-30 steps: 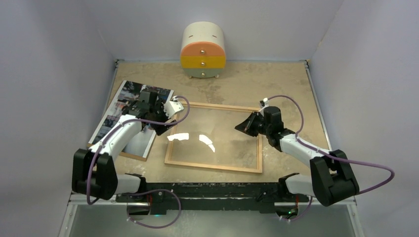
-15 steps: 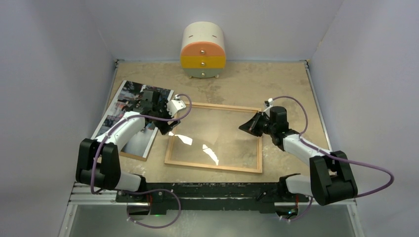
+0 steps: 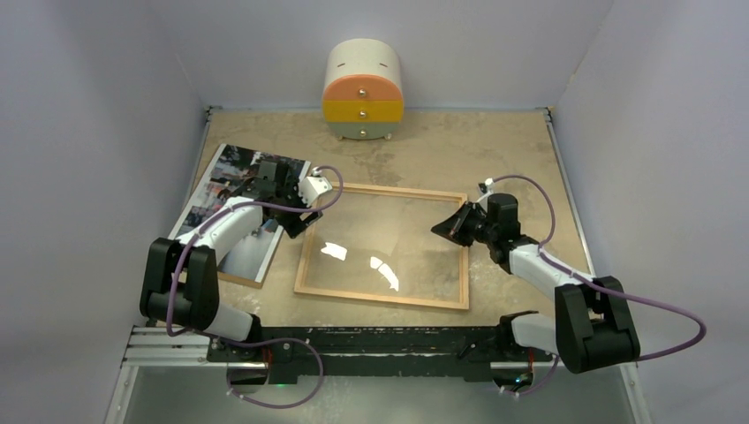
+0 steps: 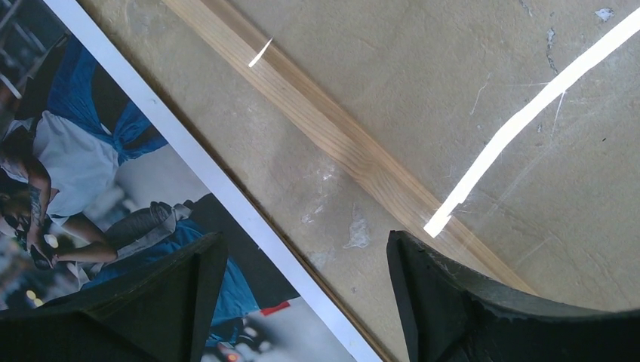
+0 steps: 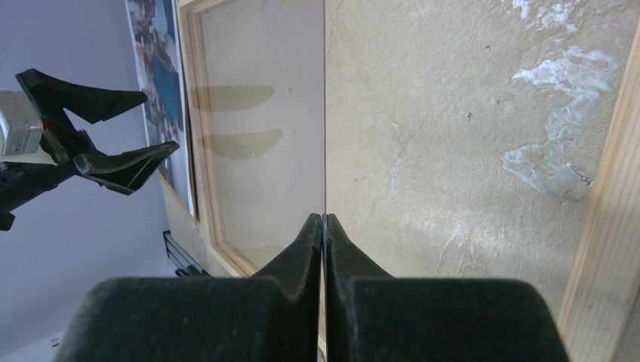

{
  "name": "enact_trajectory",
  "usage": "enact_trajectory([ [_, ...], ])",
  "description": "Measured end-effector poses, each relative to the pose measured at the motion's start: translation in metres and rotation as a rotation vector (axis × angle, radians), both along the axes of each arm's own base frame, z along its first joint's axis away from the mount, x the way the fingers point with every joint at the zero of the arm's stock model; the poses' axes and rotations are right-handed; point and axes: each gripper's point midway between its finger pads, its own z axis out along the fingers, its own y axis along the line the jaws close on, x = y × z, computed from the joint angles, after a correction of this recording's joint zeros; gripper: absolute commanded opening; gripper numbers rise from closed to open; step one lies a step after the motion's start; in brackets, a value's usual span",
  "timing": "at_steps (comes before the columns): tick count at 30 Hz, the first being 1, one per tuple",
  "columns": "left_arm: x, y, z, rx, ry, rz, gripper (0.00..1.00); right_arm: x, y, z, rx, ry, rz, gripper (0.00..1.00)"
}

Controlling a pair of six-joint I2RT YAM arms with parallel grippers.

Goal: Put the photo into the frame
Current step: Place the photo frame item in the photo frame.

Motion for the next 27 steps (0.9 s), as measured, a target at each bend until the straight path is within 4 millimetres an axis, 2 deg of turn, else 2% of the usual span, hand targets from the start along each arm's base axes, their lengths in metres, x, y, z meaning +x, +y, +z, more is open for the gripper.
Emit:
enact_trajectory([
  [20, 0.007, 0.003, 0.008, -0.005, -0.017, 0.017, 0.82, 0.002, -0.015, -0.004, 0.007, 0.008, -0.039, 0.0],
  [27, 0.007, 0.004, 0.006, -0.001, -0.015, 0.012, 0.72, -0.001, -0.012, 0.002, 0.044, -0.032, -0.022, 0.0],
])
